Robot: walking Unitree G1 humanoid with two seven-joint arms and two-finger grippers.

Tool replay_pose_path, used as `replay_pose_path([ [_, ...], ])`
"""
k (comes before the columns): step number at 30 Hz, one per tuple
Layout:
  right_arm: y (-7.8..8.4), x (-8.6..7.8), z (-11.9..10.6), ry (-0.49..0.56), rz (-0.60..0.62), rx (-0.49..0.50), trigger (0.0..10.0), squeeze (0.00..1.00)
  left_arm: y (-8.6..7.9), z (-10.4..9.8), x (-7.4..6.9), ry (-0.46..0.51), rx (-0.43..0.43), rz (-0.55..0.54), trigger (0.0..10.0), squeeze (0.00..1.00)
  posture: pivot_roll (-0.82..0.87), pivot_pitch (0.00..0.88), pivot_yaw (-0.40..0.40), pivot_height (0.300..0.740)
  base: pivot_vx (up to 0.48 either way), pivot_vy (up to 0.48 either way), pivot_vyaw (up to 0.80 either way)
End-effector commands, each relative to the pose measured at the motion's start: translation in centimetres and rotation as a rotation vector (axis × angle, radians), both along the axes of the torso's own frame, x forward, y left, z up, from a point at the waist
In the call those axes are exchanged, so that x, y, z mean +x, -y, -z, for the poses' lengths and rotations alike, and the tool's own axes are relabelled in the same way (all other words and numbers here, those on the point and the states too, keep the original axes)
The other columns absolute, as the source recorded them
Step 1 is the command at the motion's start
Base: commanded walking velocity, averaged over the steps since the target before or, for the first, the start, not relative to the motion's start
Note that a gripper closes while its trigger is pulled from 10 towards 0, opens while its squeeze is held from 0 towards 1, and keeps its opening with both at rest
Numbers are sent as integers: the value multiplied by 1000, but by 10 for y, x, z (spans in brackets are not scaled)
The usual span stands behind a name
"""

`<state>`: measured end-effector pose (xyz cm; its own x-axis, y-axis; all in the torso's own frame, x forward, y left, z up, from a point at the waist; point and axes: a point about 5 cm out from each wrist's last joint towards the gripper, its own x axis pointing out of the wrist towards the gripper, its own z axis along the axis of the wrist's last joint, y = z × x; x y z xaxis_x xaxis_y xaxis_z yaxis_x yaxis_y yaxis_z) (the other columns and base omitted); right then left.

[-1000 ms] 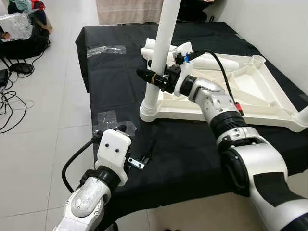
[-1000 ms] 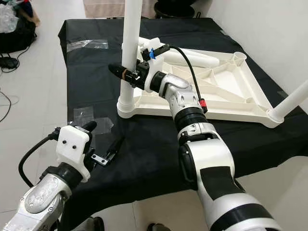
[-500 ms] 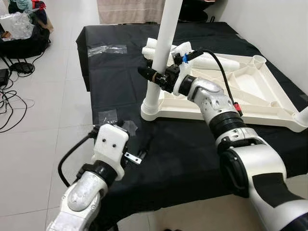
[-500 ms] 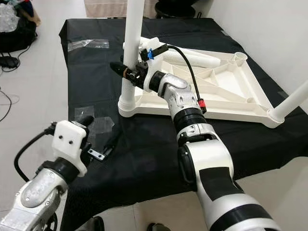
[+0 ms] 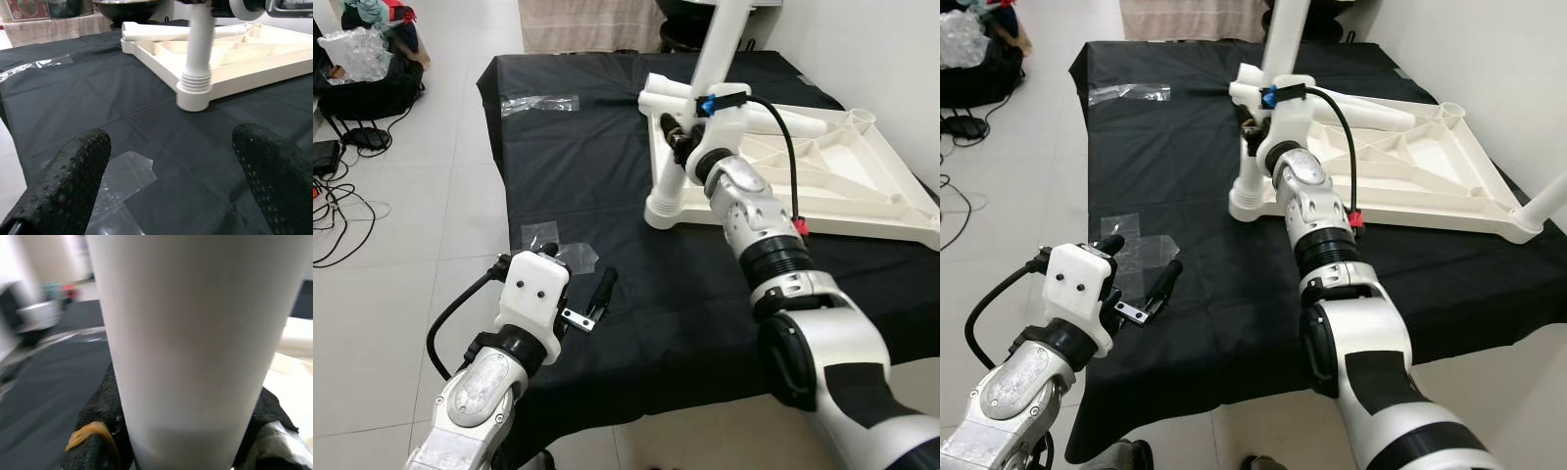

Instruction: Building children table

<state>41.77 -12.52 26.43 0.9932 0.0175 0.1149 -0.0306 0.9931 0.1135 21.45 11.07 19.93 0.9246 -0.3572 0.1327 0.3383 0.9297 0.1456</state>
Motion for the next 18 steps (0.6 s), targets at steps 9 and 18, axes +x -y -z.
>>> replay_pose_path([
  [9, 2, -15, 10, -86, 368, 81, 0, 0, 4, 3, -1, -6, 6, 13, 10000, 0, 103, 162, -124, 740, 0, 0, 0],
  [18, -10, -22, -1, -29, 345, 62, 10000, 0, 6, 4, -1, -6, -2, 24, 10000, 0, 99, 162, -124, 740, 0, 0, 0],
])
